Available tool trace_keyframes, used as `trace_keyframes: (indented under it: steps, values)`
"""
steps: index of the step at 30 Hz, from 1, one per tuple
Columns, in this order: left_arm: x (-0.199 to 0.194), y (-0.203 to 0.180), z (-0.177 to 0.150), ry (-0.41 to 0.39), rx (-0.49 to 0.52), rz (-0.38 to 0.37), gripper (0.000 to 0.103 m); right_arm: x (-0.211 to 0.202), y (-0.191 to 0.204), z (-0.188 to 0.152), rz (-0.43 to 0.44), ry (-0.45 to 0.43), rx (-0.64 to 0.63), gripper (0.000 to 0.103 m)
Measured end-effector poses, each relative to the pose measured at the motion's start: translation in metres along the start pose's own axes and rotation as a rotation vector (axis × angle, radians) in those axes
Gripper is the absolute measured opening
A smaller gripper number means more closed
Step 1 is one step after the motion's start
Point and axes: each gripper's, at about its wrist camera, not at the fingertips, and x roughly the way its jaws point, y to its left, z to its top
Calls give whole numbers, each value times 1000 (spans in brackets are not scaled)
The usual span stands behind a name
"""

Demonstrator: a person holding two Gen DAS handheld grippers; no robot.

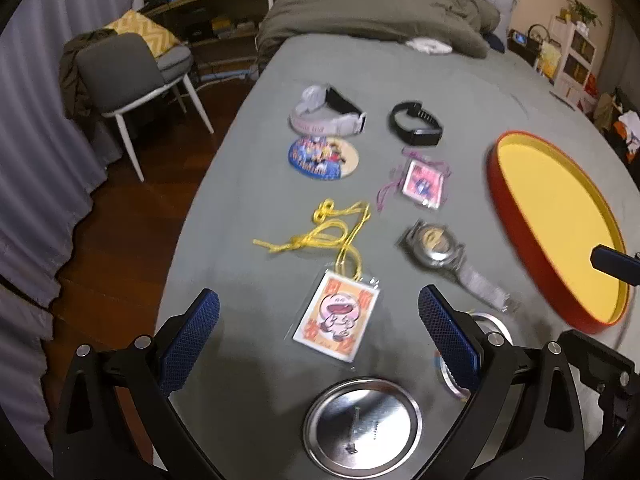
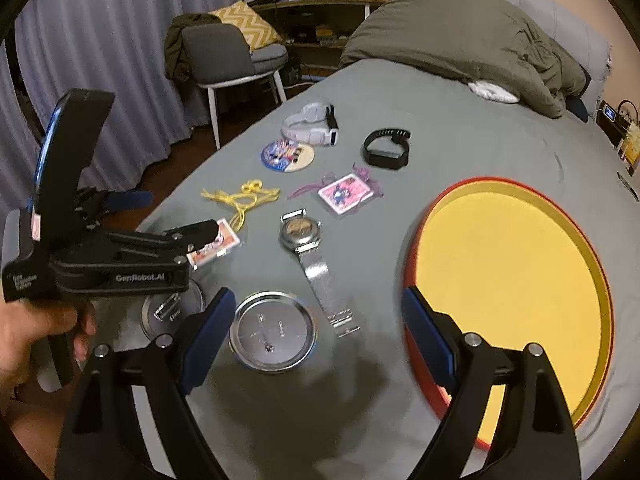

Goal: Organize jewelry

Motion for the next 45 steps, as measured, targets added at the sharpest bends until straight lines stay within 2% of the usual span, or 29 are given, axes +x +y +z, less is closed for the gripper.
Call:
trace_keyframes:
  steps: [7,12,15,17,24,32,36,38,45]
  values:
    - [24,10,-11,83,-39,-4,97,31,12,-17,22,78,-1,80]
    - [35,12,-17,98,-44,6,97,55,19,-29,-4,127,-14,80]
    - [39,4,-19,86,3,28,97,60,11,-33,22,119,38,81]
    - [40,5,-22,65,-16,24,97,61,7,-35,38,117,78,85]
    - [38,9,-24,23,-49,3,98,48,7,-35,78,49,114,85]
    - [39,3,-27,-1,-18,34,98,54,25,-46,27,66,53,86]
    - [40,0,-31,-23,-5,55,98,54,22,-49,-9,60,75,94]
    - [41,-2,-32,-27,4,66,98,59,21,-52,-10,61,85,94]
    - [41,-3,-34,-41,14,83,98,58,25,-60,-30,2,82,95]
